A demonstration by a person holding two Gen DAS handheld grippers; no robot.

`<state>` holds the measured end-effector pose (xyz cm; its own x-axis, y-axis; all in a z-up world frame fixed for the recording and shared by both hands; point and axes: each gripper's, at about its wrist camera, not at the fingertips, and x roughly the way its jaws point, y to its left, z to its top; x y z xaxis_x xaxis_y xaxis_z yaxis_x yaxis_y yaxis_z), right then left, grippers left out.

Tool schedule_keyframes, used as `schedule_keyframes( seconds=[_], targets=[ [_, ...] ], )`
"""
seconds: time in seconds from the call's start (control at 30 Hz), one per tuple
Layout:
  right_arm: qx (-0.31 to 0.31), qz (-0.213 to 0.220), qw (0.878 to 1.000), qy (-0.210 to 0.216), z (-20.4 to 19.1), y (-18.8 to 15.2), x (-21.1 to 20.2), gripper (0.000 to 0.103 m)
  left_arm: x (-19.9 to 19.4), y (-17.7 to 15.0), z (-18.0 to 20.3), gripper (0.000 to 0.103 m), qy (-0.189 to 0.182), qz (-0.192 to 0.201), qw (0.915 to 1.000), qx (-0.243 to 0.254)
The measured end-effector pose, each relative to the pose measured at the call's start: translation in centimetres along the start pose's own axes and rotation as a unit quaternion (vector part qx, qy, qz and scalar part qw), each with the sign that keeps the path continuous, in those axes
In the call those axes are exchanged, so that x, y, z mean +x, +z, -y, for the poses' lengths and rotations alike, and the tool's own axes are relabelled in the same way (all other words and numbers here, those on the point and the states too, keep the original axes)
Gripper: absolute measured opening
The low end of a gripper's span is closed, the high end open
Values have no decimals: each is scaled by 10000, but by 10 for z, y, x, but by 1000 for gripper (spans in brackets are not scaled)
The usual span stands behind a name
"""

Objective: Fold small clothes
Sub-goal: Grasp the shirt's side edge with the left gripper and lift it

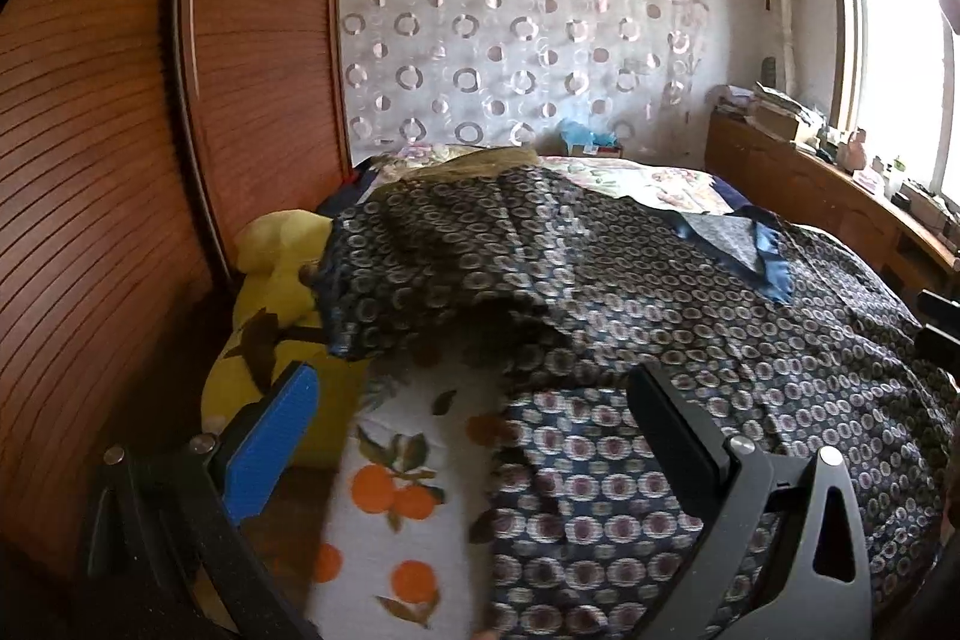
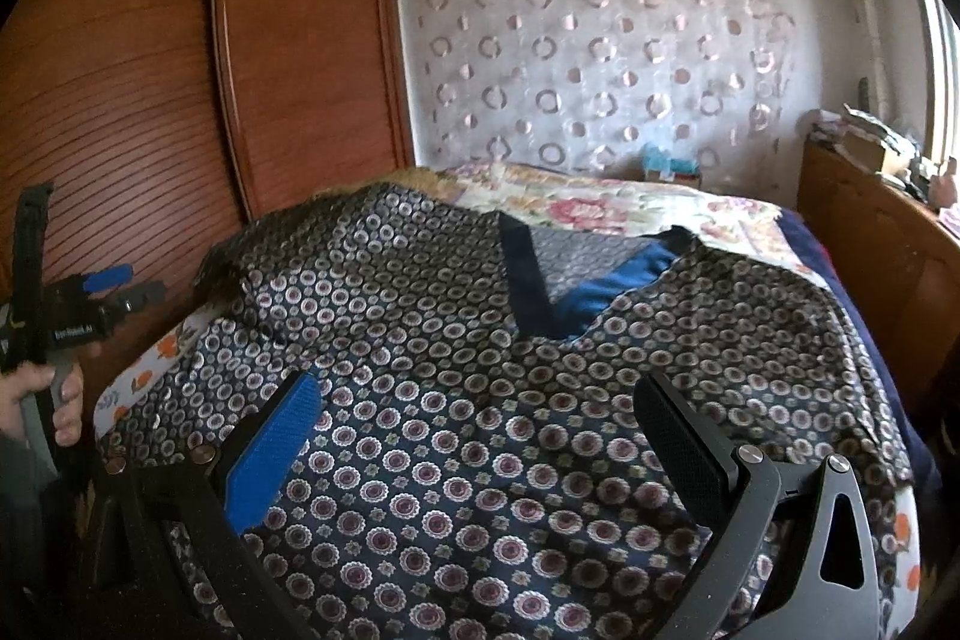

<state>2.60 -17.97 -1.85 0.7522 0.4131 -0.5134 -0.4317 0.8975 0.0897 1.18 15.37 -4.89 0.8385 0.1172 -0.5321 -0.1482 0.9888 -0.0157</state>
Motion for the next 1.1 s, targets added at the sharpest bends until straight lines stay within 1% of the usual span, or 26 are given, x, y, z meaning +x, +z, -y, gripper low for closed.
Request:
schedule_keyframes(
  seconds=[0.07, 0.17, 0.27, 0.33, 0.47, 0.53, 0.63, 0.73, 0.8, 0.83, 0.9, 1.0, 1.1],
  targets=[
    [-32, -74, 10000, 48, -1, 2, 5, 103, 3, 1, -8, 102, 7, -40, 10000, 0],
    [-64, -152, 9998, 136, -5, 3, 14, 103, 13, 3, -22, 99, 78, -166, 9998, 72],
    [-72, -186, 9996, 198, -8, 6, 20, 103, 28, 5, -32, 96, 188, -322, 9991, 201],
    [-103, -202, 9994, 249, -9, 9, 25, 103, 43, 7, -36, 94, 222, -502, 9979, 330],
    [-260, -229, 9989, 318, -17, 17, 37, 103, 66, 11, -41, 82, 322, -649, 9961, 506],
    [-221, -285, 9982, 471, -19, 21, 45, 103, 77, 11, -43, 82, 378, -741, 9945, 636],
    [-229, -316, 9976, 574, -23, 24, 53, 103, 94, 10, -45, 77, 412, -962, 9911, 823],
    [-323, -305, 9974, 567, -28, 26, 58, 103, 104, 10, -51, 64, 404, -1145, 9891, 829],
    [-309, -298, 9972, 608, -30, 25, 59, 103, 104, 11, -56, 46, 342, -1177, 9895, 765],
    [-293, -305, 9971, 627, -30, 24, 59, 103, 103, 12, -58, 41, 323, -1167, 9898, 747],
    [-266, -326, 9971, 638, -29, 20, 59, 103, 102, 16, -61, 21, 248, -1153, 9907, 679],
    [-205, -348, 9972, 628, -26, 16, 60, 103, 94, 25, -61, 8, 96, -975, 9935, 581],
    [-92, -340, 9975, 613, -21, 13, 56, 103, 87, 36, -55, 6, 57, -794, 9951, 580]
  ],
)
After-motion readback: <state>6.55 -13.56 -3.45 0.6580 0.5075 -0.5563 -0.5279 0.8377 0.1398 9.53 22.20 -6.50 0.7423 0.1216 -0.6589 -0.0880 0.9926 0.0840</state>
